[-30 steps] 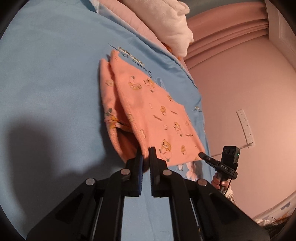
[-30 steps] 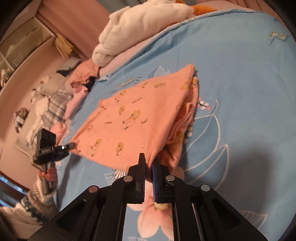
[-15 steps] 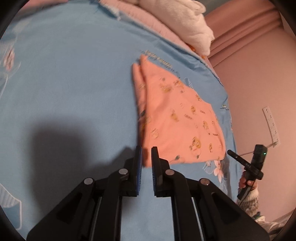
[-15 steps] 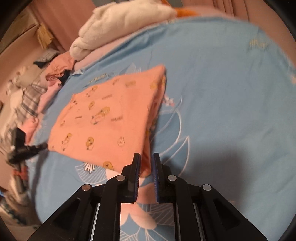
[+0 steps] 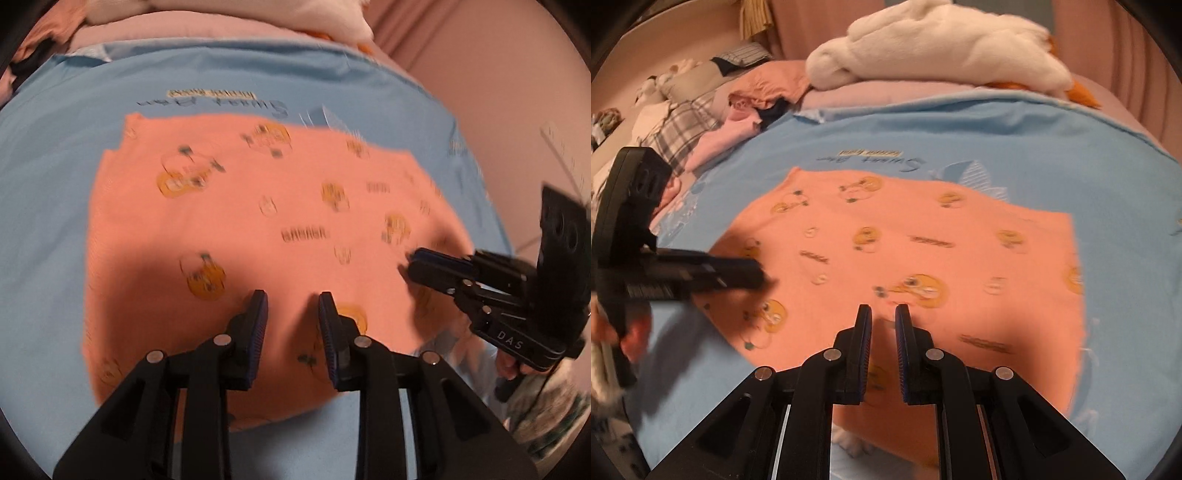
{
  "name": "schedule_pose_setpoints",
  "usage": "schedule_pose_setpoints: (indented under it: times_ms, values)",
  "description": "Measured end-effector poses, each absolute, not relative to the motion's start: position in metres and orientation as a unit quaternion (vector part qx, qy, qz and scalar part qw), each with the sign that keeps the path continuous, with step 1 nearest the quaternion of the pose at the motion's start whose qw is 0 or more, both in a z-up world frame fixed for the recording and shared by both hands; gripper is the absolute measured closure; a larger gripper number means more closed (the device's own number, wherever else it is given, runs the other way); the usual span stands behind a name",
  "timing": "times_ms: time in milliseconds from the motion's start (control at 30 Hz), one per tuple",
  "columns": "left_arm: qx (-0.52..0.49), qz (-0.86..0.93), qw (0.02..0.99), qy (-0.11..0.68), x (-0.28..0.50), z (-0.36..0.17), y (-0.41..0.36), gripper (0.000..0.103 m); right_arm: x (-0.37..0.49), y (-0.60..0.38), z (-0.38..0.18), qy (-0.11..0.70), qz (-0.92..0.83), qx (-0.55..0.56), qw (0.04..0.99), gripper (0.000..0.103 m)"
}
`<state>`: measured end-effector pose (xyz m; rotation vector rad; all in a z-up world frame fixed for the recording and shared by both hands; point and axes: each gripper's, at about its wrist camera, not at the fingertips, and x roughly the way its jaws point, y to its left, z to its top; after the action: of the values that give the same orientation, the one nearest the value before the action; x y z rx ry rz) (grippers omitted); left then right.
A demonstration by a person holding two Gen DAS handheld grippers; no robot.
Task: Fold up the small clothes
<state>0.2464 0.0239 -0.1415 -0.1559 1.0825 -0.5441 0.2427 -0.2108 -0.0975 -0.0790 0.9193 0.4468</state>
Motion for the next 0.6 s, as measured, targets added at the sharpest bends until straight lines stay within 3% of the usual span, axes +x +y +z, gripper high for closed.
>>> schedule_pose_setpoints:
  times_ms: [133,300,433,533,600]
  values:
    - [-0.044,-0.280,0.817,0.501,0.216,-0.154,0.032,0.076,0.206,-0.199,-0.126,0.463,0.235,-0.077,0.851,0.092]
    - [-0.061,-0.282,0.811,0.508,0.205,-0.148,0.048,0.076,0.188,-0.219,-0.117,0.483,0.261,-0.035,0.835,0.092]
    - [-0.061,-0.266,0.825,0.495,0.213,-0.133,0.051,0.076,0.186,-0.232,-0.096,0.453,0.253,-0.019,0.854,0.091]
    - [-0.082,-0.240,0.840,0.480,0.224,-0.127,0.062,0.075,0.198,-0.250,-0.083,0.426,0.201,-0.002,0.882,0.079]
    - [-0.085,-0.209,0.848,0.480,0.233,-0.132,0.071,0.076,0.208,-0.270,-0.086,0.420,0.160,0.005,0.893,0.077]
